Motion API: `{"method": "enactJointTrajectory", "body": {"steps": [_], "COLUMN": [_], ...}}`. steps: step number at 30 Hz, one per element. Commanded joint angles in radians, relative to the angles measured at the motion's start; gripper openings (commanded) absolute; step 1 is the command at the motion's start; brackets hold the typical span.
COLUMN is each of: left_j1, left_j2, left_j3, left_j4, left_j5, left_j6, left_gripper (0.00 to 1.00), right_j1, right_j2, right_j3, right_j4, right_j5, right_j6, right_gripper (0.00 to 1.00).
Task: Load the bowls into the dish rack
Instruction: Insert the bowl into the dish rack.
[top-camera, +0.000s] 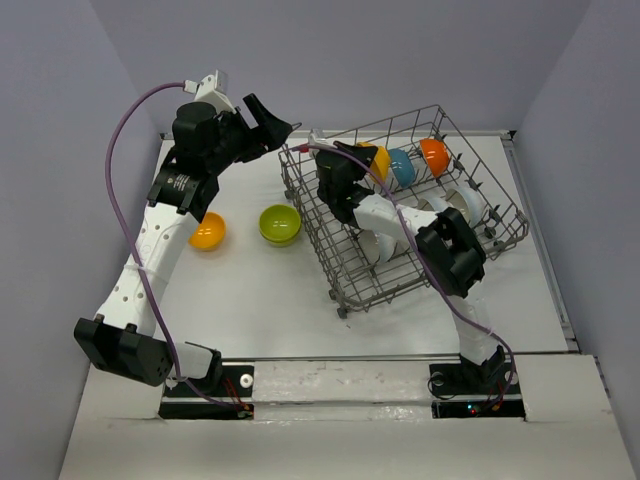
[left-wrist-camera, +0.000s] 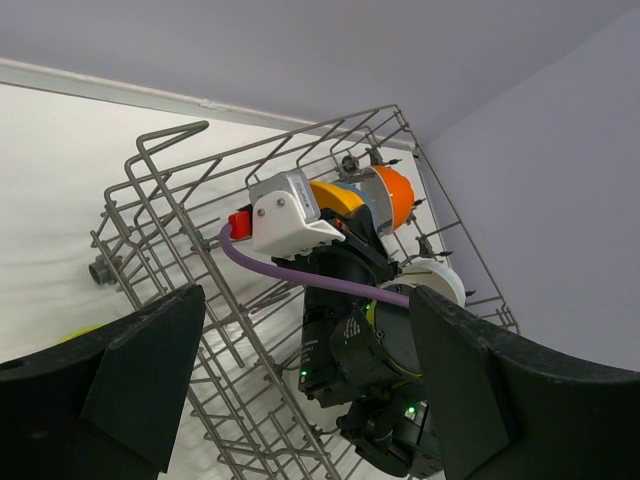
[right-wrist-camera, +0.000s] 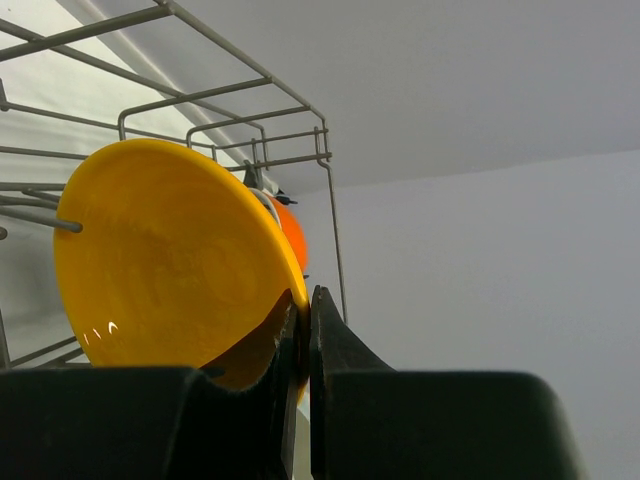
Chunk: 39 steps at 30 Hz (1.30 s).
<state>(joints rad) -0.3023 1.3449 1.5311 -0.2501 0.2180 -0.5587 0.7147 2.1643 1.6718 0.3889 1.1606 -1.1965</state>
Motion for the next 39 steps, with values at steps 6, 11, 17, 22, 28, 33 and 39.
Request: {"method": "enactJointTrajectory", "body": {"steps": [6, 11, 17, 22, 28, 33, 39], "left_j1": [-0.009, -0.011, -0.014, -0.017, -0.018, -0.02, -0.02], "left_j2": [-0.009, -0.004, -0.001, 0.002, 0.007, 0.008, 0.013], "left_j3": [0.003, 0.006, 0.008, 0.011, 0.012, 0.011, 0.012], "left_j4": [0.051, 0.049, 0.046, 0.046, 0.046, 0.048, 0.049], "left_j5": [0.023, 0.023, 0.021, 0.021, 0.023, 0.023, 0.027], "left_j6": [0.003, 0.003, 0.005, 0.005, 0.005, 0.006, 0.005], "left_gripper": [0.92, 0.92, 0.92, 0.92, 0.92, 0.92, 0.92], "right_j1": [-0.015, -0.015, -0.015, -0.015, -0.015, -0.015, -0.015], "right_j2": [0.019, 0.016, 0.012, 0.015, 0.014, 0.012, 0.005], "right_j3": [0.04, 0.042, 0.048, 0.045, 0.036, 0.039, 0.032], "right_j4": [-0.03, -0.067, -0.122, -0.134, -0.159, -0.179, -0.214], "right_j5": [-0.001, -0.012, -0.033, -0.044, -0.061, -0.071, -0.093], "right_j6": [0.047, 0.097, 0.156, 0.166, 0.182, 0.199, 0.23], "right_gripper": [0.01, 0.05, 0.11, 0.17, 0.27, 0.31, 0.53]}}
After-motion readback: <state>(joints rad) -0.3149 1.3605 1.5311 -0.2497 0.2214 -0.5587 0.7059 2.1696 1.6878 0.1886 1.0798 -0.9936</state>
